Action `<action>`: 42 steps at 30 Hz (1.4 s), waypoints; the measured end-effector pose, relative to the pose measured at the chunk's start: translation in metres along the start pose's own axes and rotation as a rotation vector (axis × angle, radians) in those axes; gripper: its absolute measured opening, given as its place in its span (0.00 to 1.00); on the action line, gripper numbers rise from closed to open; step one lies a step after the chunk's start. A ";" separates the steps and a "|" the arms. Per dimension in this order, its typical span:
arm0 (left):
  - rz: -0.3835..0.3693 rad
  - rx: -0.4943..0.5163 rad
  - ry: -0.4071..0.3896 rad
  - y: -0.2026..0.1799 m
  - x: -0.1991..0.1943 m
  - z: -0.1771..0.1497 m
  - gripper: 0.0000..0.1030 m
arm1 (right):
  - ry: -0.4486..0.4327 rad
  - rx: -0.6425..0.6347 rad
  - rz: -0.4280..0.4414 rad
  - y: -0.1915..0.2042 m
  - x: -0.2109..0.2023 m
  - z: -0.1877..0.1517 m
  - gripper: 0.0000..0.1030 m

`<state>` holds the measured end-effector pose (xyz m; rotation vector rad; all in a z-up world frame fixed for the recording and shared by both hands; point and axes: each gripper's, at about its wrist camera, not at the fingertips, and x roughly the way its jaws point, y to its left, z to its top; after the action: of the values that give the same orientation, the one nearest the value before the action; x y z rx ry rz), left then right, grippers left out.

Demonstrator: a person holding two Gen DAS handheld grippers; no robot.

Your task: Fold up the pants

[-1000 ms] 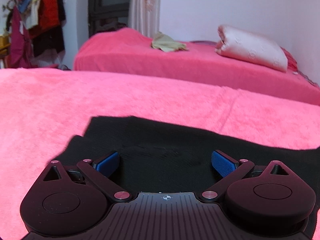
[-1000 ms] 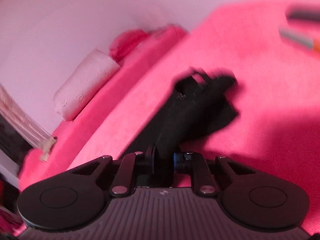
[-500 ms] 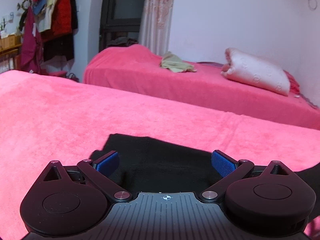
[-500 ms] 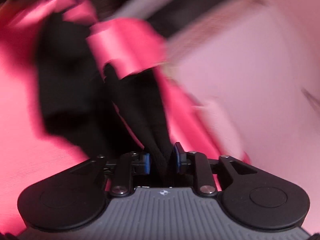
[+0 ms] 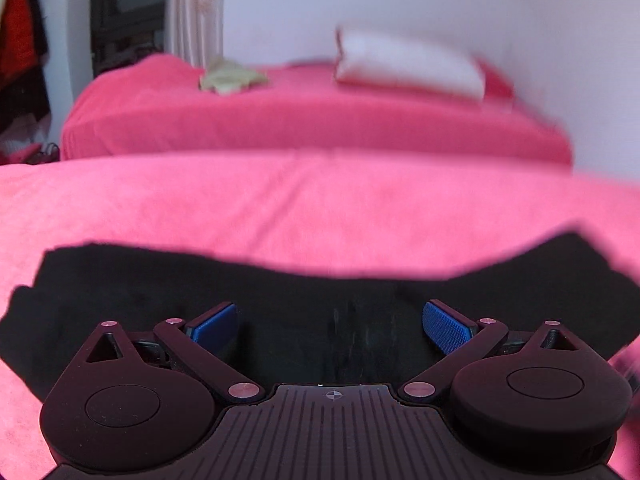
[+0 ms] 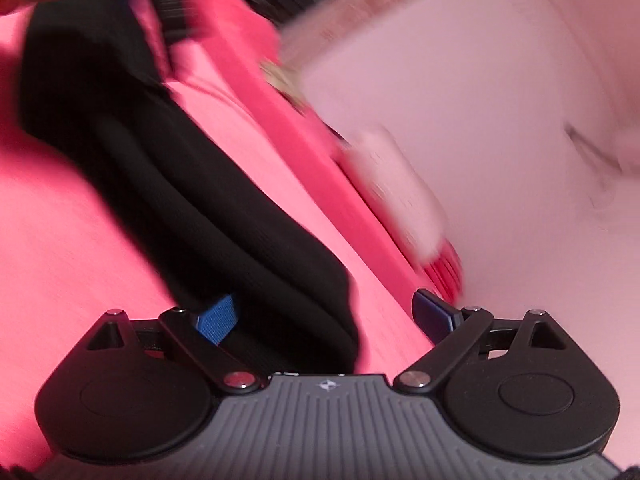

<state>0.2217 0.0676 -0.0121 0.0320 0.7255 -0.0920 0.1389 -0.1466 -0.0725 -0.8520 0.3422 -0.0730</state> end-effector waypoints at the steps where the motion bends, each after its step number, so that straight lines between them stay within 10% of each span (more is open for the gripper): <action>1: 0.018 0.027 0.007 -0.004 0.007 -0.007 1.00 | 0.036 0.046 -0.031 -0.013 0.007 -0.010 0.91; 5: 0.009 0.030 -0.015 0.000 0.008 -0.012 1.00 | 0.156 0.351 0.131 -0.072 0.011 -0.041 0.94; 10: -0.003 0.000 -0.003 0.007 0.012 -0.013 1.00 | 0.063 0.186 0.211 -0.073 -0.017 -0.013 0.93; 15: 0.014 -0.015 0.003 0.009 0.002 -0.009 1.00 | -0.073 0.284 0.388 -0.083 -0.035 0.031 0.97; 19: 0.016 -0.067 0.005 0.028 -0.026 -0.010 1.00 | 0.058 0.329 0.582 -0.061 0.013 0.046 0.97; 22: -0.044 -0.131 0.010 0.054 -0.054 -0.015 1.00 | 0.255 0.162 0.566 -0.039 0.042 0.058 0.89; 30: -0.300 -0.383 0.023 0.134 -0.098 -0.040 1.00 | 0.079 0.178 0.814 -0.067 0.033 0.152 0.96; 35: -0.344 -0.460 0.010 0.145 -0.074 -0.027 1.00 | 0.188 0.157 0.765 -0.039 0.079 0.166 0.95; 42: -0.320 -0.400 0.031 0.135 -0.065 -0.031 1.00 | 0.253 0.290 0.738 -0.082 0.062 0.079 0.95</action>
<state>0.1660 0.2083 0.0073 -0.4667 0.7650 -0.2502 0.2290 -0.1557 0.0209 -0.3896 0.8437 0.4497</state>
